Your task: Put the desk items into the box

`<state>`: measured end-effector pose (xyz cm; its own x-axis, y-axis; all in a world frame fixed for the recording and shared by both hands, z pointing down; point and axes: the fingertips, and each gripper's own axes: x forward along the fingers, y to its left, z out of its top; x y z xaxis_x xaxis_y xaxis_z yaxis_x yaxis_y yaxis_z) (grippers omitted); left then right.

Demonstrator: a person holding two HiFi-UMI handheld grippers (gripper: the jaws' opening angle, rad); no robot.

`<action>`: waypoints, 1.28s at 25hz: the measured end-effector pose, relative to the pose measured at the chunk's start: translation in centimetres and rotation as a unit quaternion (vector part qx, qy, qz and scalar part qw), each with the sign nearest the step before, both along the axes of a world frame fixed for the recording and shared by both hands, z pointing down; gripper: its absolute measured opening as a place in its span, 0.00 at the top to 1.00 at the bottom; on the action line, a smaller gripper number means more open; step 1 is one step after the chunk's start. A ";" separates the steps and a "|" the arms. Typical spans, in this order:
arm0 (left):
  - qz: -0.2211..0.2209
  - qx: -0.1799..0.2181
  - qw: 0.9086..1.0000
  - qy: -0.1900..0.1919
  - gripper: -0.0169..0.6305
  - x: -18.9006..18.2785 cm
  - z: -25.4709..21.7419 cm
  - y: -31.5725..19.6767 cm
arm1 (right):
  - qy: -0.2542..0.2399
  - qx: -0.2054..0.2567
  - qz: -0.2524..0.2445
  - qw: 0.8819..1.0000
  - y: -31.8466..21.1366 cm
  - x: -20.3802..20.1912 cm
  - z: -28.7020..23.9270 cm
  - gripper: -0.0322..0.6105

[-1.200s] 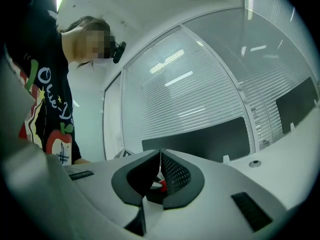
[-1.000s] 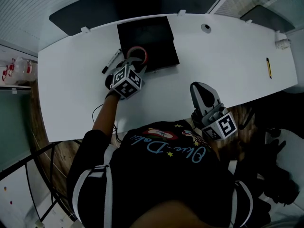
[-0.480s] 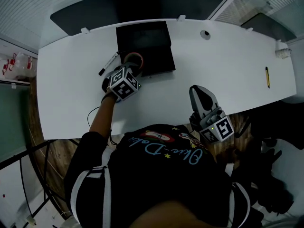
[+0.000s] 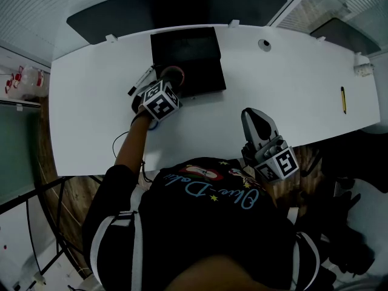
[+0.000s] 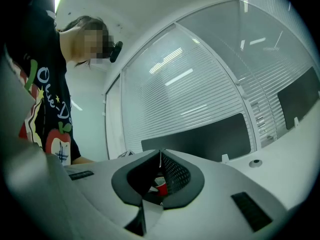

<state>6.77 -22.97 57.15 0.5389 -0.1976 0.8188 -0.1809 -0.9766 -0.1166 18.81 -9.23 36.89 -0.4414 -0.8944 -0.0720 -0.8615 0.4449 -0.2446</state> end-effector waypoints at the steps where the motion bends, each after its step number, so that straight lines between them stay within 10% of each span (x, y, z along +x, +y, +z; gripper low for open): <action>1: 0.001 0.001 1.000 0.000 0.87 0.0 0.0 0.0 | -0.002 0.000 0.003 1.000 0.0 0.1 0.0 0.93; 32: -0.028 0.020 0.999 0.040 0.84 -0.7 -2.4 0.5 | -0.021 0.014 0.009 1.000 0.7 1.3 -0.2 0.93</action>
<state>6.04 -22.50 54.79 0.5893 -0.2615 0.7644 -0.2460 -0.9593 -0.1386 20.09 -8.51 36.66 -0.4218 -0.8993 -0.1155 -0.8583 0.4371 -0.2688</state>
